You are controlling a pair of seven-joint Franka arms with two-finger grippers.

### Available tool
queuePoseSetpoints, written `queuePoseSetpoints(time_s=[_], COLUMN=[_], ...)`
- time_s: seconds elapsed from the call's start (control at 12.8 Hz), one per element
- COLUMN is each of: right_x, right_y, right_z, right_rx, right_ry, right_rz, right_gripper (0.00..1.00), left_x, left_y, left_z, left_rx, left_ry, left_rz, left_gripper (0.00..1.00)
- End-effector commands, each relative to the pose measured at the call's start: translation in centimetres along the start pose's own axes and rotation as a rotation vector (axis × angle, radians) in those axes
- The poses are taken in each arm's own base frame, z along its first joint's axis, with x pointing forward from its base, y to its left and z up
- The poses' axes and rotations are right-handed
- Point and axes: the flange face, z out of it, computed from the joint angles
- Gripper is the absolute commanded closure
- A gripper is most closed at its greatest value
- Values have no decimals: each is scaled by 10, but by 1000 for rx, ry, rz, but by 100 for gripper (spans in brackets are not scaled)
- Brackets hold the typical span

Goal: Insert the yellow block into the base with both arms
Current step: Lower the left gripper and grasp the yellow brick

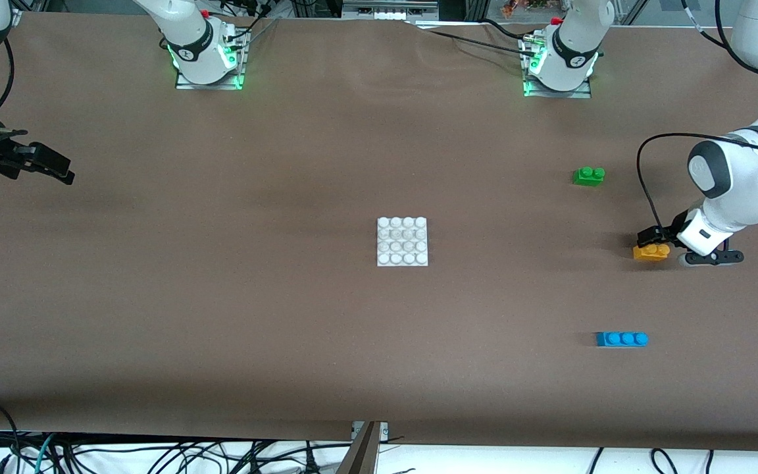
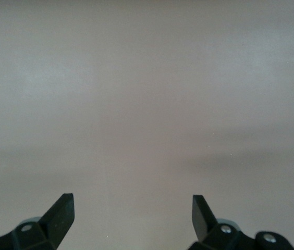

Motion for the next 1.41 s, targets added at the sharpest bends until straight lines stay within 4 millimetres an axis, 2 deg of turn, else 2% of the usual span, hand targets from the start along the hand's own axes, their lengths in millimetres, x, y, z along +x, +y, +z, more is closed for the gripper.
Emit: queuePoseSetpoints(time_s=[0.0, 0.55, 0.7, 0.78, 1.02, 1.17, 1.25, 1.33], right_x=[4, 2, 3, 3, 3, 3, 3, 3], right_y=[1, -1, -1, -1, -2, -2, -2, -2], right_z=[-4, -4, -3, -3, -3, -3, -3, -3], right_rx=[-8, -7, -9, -7, -7, -7, -7, -7], right_ry=[-4, -8, -8, -8, -8, -8, -8, -8], right_rz=[-9, -12, -12, -12, -14, -14, -14, -14], right_gripper=[0, 0, 0, 0, 0, 0, 0, 0], left_x=[5, 9, 9, 9, 9, 9, 9, 10], left_y=[2, 7, 7, 7, 8, 8, 7, 6], left_z=[7, 14, 16, 16, 15, 14, 8, -9], left_rx=[6, 3, 3, 3, 4, 4, 3, 2], left_ry=[14, 18, 15, 15, 16, 16, 15, 15], left_rz=[22, 17, 19, 19, 26, 31, 19, 17], left_gripper=[0, 0, 9, 21, 48, 74, 83, 90])
